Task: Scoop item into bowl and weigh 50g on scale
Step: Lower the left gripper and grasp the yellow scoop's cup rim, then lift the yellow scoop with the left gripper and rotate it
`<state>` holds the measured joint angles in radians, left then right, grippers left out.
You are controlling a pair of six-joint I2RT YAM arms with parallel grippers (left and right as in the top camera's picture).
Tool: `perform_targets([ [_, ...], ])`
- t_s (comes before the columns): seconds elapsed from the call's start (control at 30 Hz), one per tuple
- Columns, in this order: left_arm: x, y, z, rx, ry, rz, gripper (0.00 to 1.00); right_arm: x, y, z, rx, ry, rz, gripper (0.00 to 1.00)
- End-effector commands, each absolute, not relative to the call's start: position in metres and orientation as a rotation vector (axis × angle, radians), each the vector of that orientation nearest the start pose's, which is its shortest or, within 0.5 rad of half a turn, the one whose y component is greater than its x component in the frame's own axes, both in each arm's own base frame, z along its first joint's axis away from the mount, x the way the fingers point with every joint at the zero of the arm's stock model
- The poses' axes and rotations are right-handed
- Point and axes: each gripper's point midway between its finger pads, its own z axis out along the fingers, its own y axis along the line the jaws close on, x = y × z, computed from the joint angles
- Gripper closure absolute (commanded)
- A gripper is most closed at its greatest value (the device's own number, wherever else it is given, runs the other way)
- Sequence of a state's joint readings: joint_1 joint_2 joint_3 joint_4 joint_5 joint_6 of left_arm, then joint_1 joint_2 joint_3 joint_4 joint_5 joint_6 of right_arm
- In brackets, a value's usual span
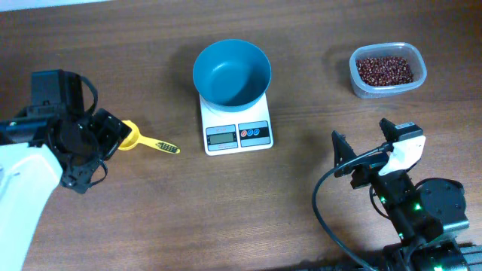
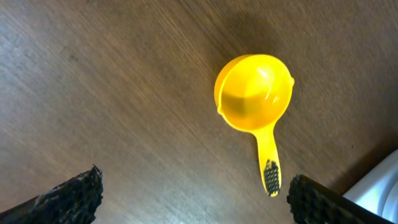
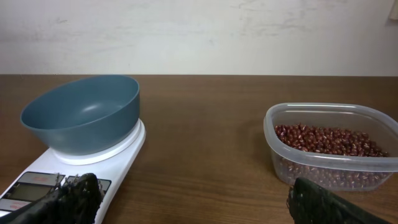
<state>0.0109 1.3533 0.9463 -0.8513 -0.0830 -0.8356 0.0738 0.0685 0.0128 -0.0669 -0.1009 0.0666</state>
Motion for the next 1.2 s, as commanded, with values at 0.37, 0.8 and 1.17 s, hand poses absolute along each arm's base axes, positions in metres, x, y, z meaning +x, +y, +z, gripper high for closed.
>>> perform_targets([
  [0.37, 0.324, 0.018, 0.042, -1.221, 2.602, -0.053, 0.07, 0.246, 0.037, 0.144, -0.091, 1.702, 0.186, 0.01],
  [0.8, 0.344, 0.017, 0.024, -1.208, 2.578, -0.071, 0.13, 0.246, 0.037, 0.144, -0.091, 1.702, 0.186, 0.01],
  [1.17, 0.339, 0.016, 0.003, -1.227, 2.631, -0.048, 0.34, 0.246, 0.037, 0.144, -0.091, 1.702, 0.186, 0.01],
])
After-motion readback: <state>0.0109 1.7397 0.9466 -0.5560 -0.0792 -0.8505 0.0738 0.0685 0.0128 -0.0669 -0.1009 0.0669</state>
